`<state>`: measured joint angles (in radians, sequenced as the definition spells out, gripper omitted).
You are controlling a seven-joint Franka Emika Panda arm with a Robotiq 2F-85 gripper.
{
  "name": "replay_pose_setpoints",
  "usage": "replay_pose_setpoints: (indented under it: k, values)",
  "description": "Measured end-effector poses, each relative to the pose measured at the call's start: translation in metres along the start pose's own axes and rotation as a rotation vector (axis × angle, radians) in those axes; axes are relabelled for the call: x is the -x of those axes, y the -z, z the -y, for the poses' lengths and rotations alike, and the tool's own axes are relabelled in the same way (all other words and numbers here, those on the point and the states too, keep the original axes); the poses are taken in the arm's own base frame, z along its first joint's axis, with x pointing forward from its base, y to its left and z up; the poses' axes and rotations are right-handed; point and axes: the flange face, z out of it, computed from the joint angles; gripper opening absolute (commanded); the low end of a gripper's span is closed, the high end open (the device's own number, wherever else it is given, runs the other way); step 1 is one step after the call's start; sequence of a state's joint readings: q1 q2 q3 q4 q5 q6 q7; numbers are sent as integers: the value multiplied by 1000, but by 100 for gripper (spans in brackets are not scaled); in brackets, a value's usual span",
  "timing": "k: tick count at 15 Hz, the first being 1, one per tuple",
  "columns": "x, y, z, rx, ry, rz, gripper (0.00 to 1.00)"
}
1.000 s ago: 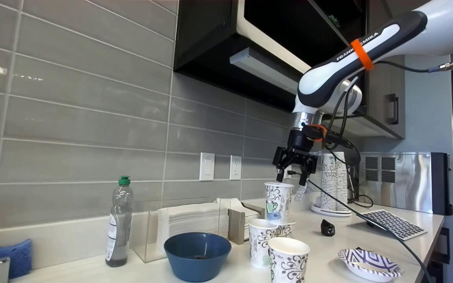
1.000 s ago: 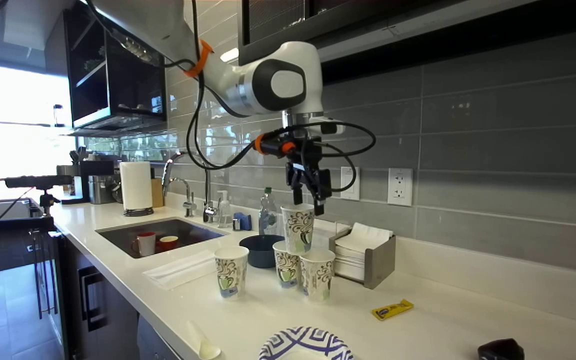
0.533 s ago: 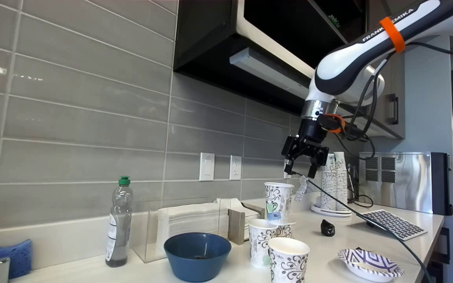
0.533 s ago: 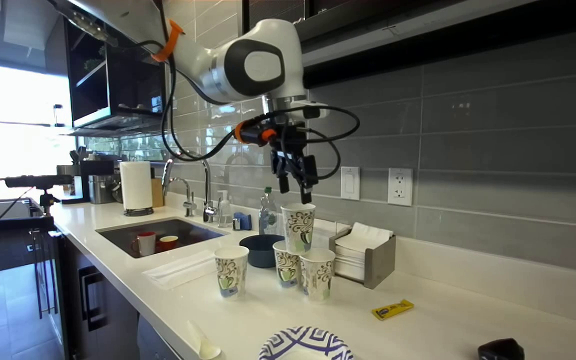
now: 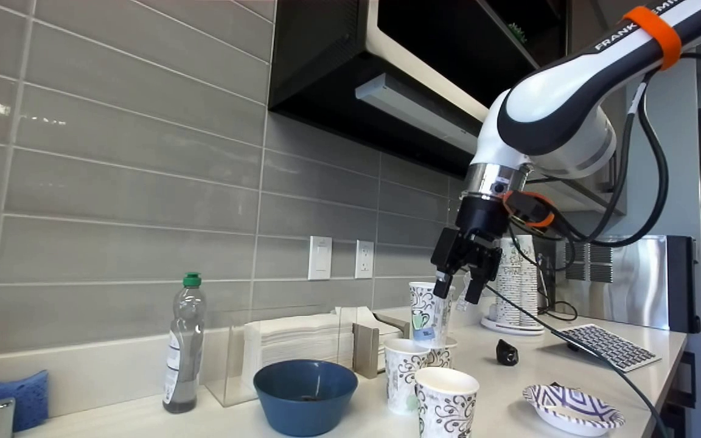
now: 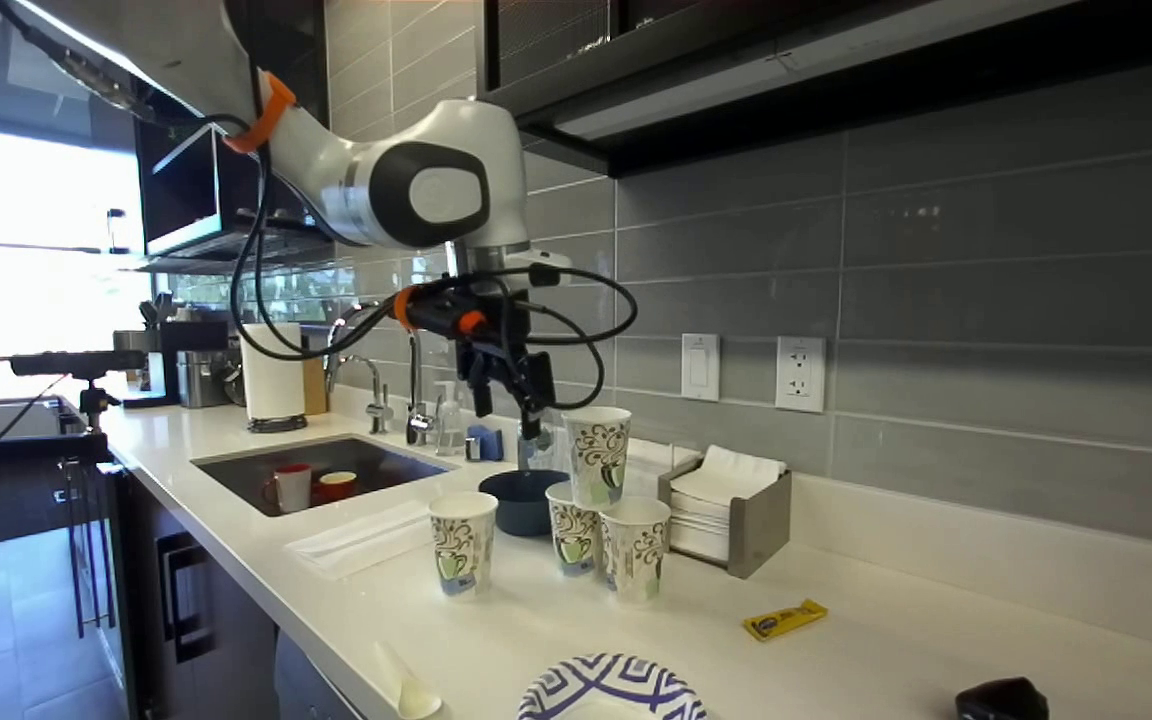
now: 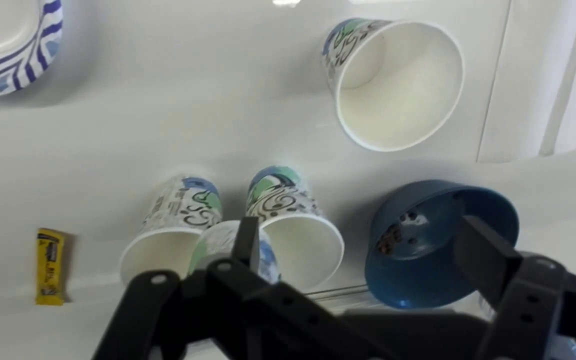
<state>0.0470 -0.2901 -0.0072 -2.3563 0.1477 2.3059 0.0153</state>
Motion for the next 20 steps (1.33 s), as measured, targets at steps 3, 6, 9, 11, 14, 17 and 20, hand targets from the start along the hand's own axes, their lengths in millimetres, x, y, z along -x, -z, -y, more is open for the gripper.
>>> replay_pose_setpoints:
  k: [3,6,9,11,14,17,20]
  values:
    - [16,-21,19,-8,82,47,100]
    - [30,-39,21,-3,110,92,100]
    - [39,-53,17,1,103,126,100]
    - [43,-61,15,3,100,144,100]
    - [47,-75,11,7,92,177,100]
    - [47,-88,4,12,67,204,100]
    - [47,-95,-4,17,33,220,100]
